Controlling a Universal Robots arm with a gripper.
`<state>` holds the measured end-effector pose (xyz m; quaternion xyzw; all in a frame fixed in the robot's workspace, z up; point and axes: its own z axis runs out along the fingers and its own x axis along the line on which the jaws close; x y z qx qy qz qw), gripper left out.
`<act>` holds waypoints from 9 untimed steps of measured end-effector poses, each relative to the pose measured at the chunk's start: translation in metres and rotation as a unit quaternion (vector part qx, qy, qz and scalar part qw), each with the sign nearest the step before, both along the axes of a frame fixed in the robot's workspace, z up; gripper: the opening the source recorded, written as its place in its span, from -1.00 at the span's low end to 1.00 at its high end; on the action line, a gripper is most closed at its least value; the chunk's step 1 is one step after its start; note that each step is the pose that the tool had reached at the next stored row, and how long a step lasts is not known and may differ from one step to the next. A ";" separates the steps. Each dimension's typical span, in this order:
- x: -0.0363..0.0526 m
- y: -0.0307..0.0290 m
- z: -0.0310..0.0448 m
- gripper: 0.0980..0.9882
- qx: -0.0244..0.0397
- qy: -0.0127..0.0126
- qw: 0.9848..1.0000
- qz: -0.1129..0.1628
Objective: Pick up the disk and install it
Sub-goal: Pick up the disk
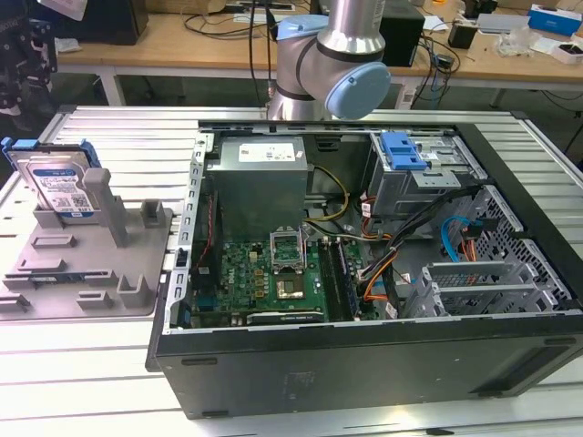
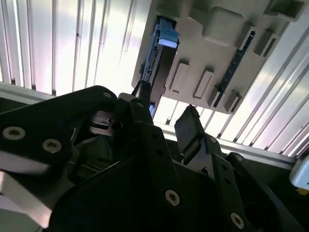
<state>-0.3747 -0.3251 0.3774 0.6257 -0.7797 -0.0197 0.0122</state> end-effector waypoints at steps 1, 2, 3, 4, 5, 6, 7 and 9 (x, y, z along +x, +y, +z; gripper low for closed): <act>0.0000 0.0000 -0.0001 -0.14 0.000 0.000 1.000 0.011; 0.0000 0.0000 -0.0003 -0.14 0.000 0.000 0.999 0.033; 0.0000 0.0000 -0.0004 -0.14 0.000 0.000 0.999 0.047; 0.0000 0.0000 -0.0004 -0.14 0.000 0.000 0.999 0.049; 0.0000 0.0000 -0.0004 -0.14 0.000 0.000 0.999 0.050; 0.0000 0.0000 -0.0004 -0.14 0.000 0.000 0.999 0.050; 0.0000 0.0000 -0.0004 -0.14 0.000 0.000 0.999 0.050; -0.0002 0.0001 -0.0004 -0.14 0.000 0.000 0.999 0.051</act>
